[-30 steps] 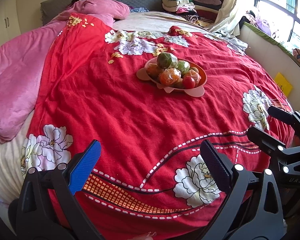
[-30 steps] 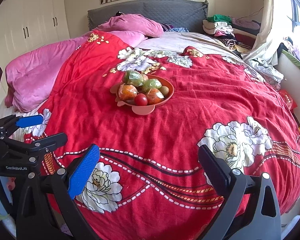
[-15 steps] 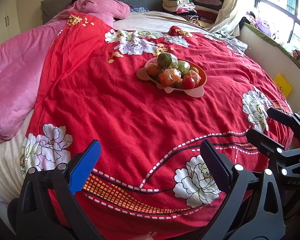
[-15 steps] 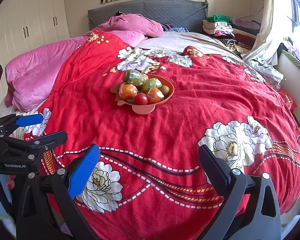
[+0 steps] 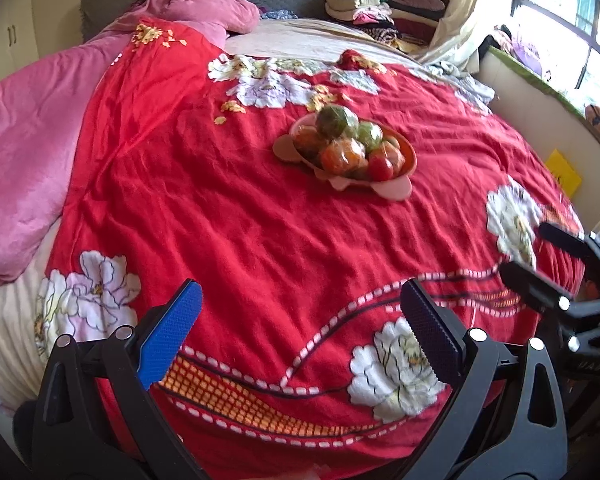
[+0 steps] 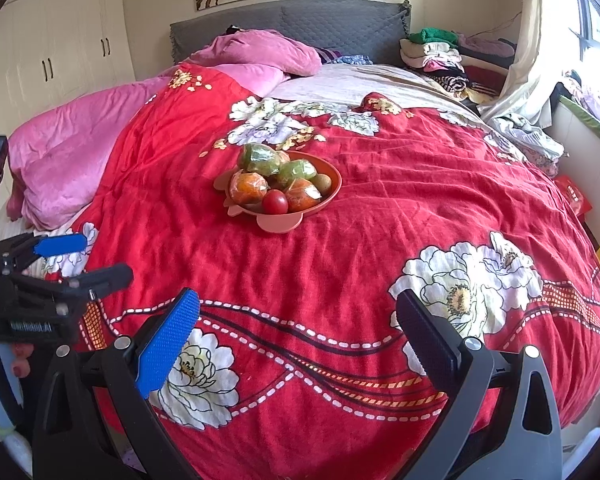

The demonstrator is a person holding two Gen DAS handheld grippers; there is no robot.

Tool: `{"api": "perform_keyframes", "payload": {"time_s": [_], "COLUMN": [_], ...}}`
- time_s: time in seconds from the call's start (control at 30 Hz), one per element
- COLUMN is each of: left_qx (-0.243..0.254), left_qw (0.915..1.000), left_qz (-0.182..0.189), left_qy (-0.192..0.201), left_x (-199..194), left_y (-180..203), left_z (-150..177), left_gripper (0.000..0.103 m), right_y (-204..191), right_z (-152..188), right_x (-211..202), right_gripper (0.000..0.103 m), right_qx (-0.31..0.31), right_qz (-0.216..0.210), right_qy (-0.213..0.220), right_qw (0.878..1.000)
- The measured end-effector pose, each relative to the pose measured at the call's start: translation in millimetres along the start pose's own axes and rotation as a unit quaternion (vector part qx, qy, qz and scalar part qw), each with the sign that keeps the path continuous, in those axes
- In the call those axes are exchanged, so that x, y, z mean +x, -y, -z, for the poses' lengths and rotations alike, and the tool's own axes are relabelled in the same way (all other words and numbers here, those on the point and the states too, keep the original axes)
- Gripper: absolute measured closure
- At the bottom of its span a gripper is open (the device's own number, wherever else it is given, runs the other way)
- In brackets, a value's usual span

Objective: Organize fruits

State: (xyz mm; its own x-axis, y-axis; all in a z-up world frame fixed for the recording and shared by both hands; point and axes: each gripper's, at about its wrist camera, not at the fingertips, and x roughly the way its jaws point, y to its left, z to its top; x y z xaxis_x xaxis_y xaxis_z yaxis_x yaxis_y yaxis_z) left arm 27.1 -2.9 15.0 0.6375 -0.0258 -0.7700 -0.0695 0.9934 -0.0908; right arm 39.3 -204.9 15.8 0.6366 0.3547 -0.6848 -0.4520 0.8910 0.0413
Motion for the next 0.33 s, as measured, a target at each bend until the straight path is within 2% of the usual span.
{"api": "perform_keyframes", "payload": {"time_s": [0.07, 0.13, 0.2, 0.33], "left_qx": [-0.010, -0.027, -0.047, -0.080], "left_qw": [0.9997, 0.9993, 0.9978, 0.9925], "left_qz": [0.010, -0.004, -0.042, -0.092], "left_qy": [0.018, 0.027, 0.023, 0.005], "left_x": [-3, 0, 18, 62], "left_y": [-7, -20, -44, -92], "left_z": [-9, -21, -36, -58], "left_gripper": [0.010, 0.010, 0.010, 0.010], "right_y": [4, 9, 22, 57], "right_z": [-2, -6, -12, -24], "right_x": [2, 6, 12, 31], "right_gripper": [0.005, 0.005, 0.005, 0.005], "right_qx": [0.002, 0.006, 0.013, 0.033], "right_qz": [0.002, 0.006, 0.019, 0.053], "right_qy": [0.000, 0.002, 0.005, 0.015], "right_qw": [1.000, 1.000, 1.000, 0.998]}}
